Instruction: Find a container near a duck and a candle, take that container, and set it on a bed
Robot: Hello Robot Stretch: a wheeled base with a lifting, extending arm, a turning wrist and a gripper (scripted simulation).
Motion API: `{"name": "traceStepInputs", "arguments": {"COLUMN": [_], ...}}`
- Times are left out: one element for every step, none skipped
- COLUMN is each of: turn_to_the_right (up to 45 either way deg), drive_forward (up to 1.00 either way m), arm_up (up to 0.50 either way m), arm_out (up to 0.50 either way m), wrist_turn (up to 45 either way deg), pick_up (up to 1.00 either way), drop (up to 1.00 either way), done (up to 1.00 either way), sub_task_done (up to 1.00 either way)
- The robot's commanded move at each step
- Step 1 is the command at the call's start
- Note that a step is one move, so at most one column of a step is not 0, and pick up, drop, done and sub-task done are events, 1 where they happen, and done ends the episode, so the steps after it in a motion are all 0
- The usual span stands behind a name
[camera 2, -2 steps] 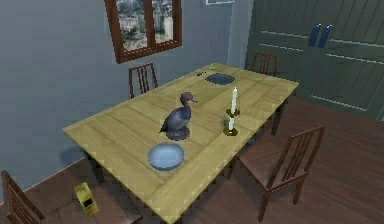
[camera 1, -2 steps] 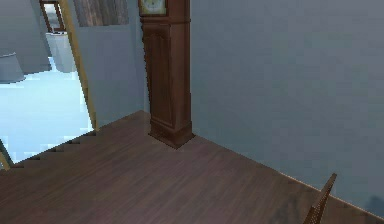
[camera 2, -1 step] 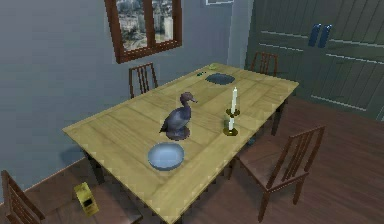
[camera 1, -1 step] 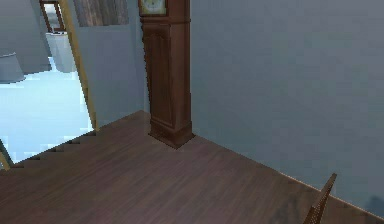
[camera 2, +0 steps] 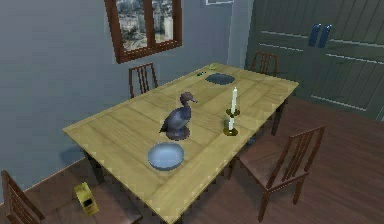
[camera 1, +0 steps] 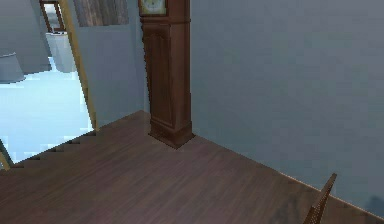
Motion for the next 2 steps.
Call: {"name": "traceStepInputs", "arguments": {"turn_to_the_right": [0.0, 0.0], "drive_forward": [0.0, 0.0], "arm_up": [0.0, 0.0], "arm_out": [0.44, 0.0], "wrist_turn": [0.0, 45.0], "pick_up": [0.0, 0.0], "drop": [0.0, 0.0], "done": [0.0, 0.0], "sub_task_done": [0.0, 0.0]}}
